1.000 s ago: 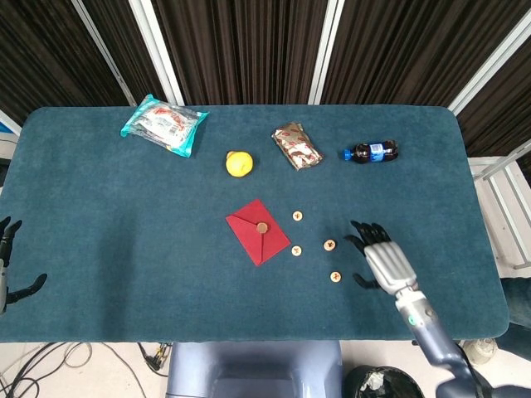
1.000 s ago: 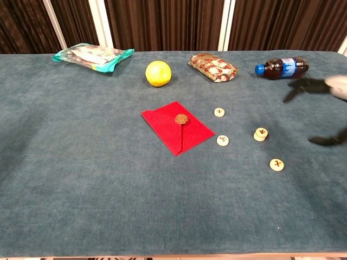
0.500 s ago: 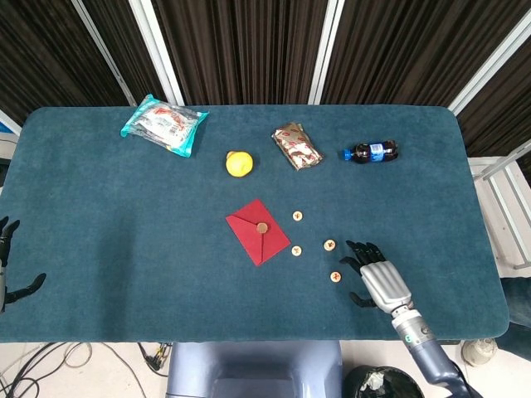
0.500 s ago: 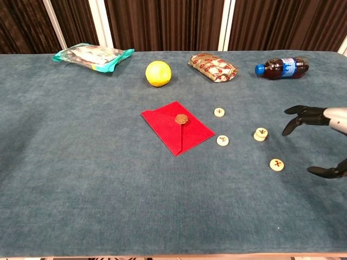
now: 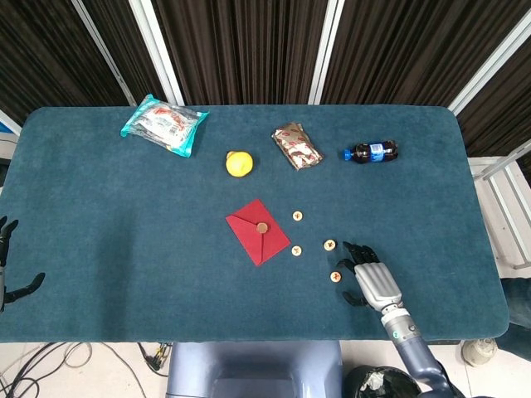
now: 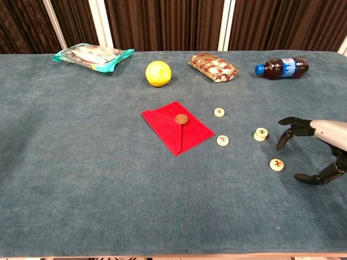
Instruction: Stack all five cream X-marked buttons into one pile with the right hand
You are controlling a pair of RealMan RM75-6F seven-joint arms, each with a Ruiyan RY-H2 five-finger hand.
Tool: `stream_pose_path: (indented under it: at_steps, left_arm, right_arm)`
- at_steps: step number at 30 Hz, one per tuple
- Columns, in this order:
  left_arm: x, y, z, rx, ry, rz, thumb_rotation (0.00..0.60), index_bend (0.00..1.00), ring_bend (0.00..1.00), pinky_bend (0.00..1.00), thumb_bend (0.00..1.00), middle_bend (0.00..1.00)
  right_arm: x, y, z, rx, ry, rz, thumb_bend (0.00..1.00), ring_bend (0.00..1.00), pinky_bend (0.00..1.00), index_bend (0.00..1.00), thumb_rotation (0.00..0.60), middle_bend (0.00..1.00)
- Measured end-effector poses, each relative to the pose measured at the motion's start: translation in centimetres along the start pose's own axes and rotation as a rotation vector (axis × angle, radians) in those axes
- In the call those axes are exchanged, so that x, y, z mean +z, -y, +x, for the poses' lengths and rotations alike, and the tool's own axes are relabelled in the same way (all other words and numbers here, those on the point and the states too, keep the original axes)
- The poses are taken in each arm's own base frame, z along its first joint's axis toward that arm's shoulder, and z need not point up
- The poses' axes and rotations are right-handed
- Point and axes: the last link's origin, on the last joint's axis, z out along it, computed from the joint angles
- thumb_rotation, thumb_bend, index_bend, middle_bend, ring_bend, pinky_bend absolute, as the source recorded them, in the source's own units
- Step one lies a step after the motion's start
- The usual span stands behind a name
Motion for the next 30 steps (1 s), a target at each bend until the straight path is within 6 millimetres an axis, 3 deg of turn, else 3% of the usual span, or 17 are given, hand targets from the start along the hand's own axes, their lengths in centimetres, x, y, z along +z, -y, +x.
stream_pose_path:
  at_steps: [11,30]
  left_arm:
    - [0.0,0.0,0.0,-0.001,-0.001,0.002,0.6,0.1,0.0,0.0,0.18,0.0]
    - [0.0,0.0,0.1,-0.002,-0.002,0.002,0.6,0.1,0.0,0.0,0.18,0.0]
  right_arm:
    - [1.9,0.1,-0.6,0.044,0.015,-0.029,0.36,0.0,0.0,0.41,0.6,0.0]
    - [3.0,-0.1,-0.8,0.057,0.021,-0.06,0.36,0.0,0.0,0.47,0.6,0.0]
